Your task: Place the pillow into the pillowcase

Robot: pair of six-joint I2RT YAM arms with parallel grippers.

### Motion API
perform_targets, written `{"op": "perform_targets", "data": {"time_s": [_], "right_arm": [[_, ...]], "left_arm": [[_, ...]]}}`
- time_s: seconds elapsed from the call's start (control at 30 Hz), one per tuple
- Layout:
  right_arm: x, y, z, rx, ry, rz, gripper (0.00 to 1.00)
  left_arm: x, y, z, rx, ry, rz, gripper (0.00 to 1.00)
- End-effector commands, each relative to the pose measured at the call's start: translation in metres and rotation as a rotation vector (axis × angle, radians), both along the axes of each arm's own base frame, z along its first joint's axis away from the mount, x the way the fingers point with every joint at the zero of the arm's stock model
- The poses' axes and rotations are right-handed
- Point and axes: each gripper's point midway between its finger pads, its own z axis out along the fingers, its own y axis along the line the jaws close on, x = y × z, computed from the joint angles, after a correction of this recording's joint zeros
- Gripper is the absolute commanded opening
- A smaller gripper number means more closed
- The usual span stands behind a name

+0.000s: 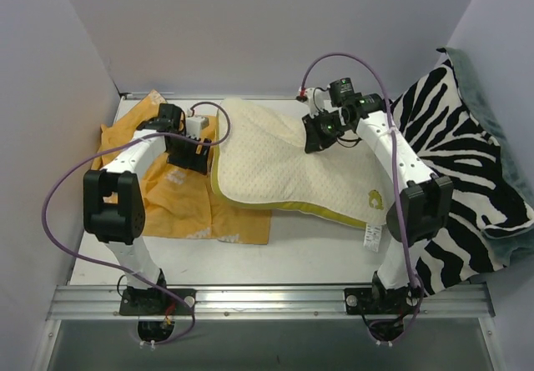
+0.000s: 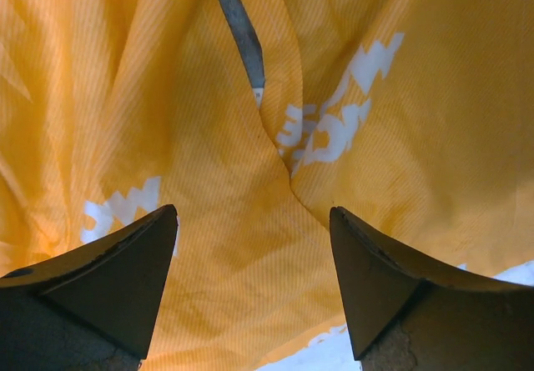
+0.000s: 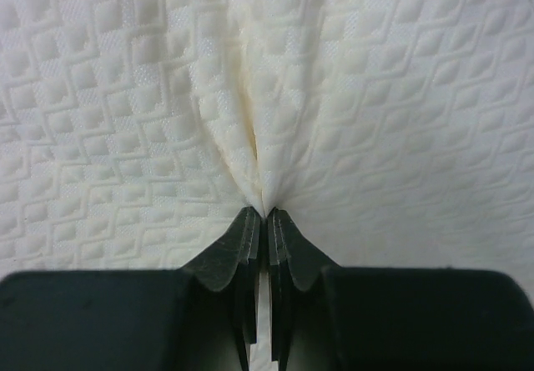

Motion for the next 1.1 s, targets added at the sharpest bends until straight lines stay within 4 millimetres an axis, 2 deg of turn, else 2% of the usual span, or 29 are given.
{"op": "perform_targets", "data": {"time_s": [0.0, 0.1, 0.13, 0.17, 0.23, 0.27, 0.3, 0.4, 0.5, 0.6, 0.7, 0.77, 0.8, 0.87, 0.9, 0.93, 1.0, 1.03, 1.07], "right_arm": [[0.022, 0.008, -0.033, -0.023, 0.034, -0.035, 0.00], [0.020, -0.004, -0.081, -0.139, 0.079, -0.046, 0.00], [0.016, -0.006, -0.091, -0.166, 0.095, -0.043, 0.00], [0.005, -0.015, -0.110, -0.218, 0.137, -0.043, 0.00], [-0.011, -0.018, -0.127, -0.267, 0.174, -0.031, 0.00], [-0.026, -0.025, -0.141, -0.303, 0.215, -0.027, 0.00], [-0.036, -0.027, -0.144, -0.317, 0.230, -0.022, 0.00], [-0.069, -0.026, -0.148, -0.339, 0.286, -0.002, 0.00], [-0.089, -0.022, -0.139, -0.311, 0.315, -0.008, 0.00], [-0.089, -0.021, -0.131, -0.301, 0.312, -0.034, 0.00], [-0.078, -0.025, -0.123, -0.303, 0.291, -0.079, 0.00], [-0.073, -0.024, -0.115, -0.295, 0.287, -0.100, 0.00], [-0.073, -0.024, -0.111, -0.293, 0.288, -0.099, 0.04], [-0.071, -0.022, -0.098, -0.267, 0.283, -0.090, 0.29], [-0.070, -0.022, -0.089, -0.245, 0.265, -0.087, 0.43], [-0.068, -0.020, -0.083, -0.228, 0.250, -0.083, 0.65], [-0.062, -0.012, -0.062, -0.164, 0.202, -0.056, 0.83], [-0.059, -0.009, -0.055, -0.148, 0.184, -0.047, 0.96], [-0.053, -0.004, -0.044, -0.124, 0.151, -0.035, 0.99]], "left_arm": [[0.000, 0.000, 0.023, -0.049, -0.058, 0.037, 0.82], [0.002, 0.012, 0.034, -0.046, -0.084, 0.063, 0.85], [0.001, 0.015, 0.035, -0.041, -0.083, 0.070, 0.86], [0.002, 0.020, 0.037, -0.030, -0.088, 0.078, 0.87], [0.001, 0.027, 0.040, -0.026, -0.089, 0.083, 0.87], [0.001, 0.030, 0.040, -0.023, -0.089, 0.087, 0.87], [0.000, 0.031, 0.039, -0.024, -0.086, 0.084, 0.87], [-0.003, 0.034, 0.039, -0.037, -0.079, 0.091, 0.87], [-0.005, 0.027, 0.040, -0.063, -0.079, 0.075, 0.85], [-0.007, 0.016, 0.031, -0.066, -0.057, 0.046, 0.82], [-0.007, 0.000, 0.024, -0.057, -0.045, 0.011, 0.81], [-0.003, -0.001, 0.018, -0.013, -0.051, 0.018, 0.81], [-0.002, -0.008, 0.012, 0.003, -0.048, 0.003, 0.81], [0.004, -0.010, 0.010, 0.036, -0.063, -0.001, 0.81], [0.010, -0.014, 0.007, 0.051, -0.082, -0.011, 0.81], [0.014, -0.013, 0.005, 0.069, -0.093, -0.006, 0.81], [0.027, -0.010, -0.001, 0.108, -0.111, -0.002, 0.80], [0.031, -0.011, -0.003, 0.124, -0.119, -0.008, 0.79], [0.035, -0.007, -0.006, 0.151, -0.124, -0.007, 0.78]]}}
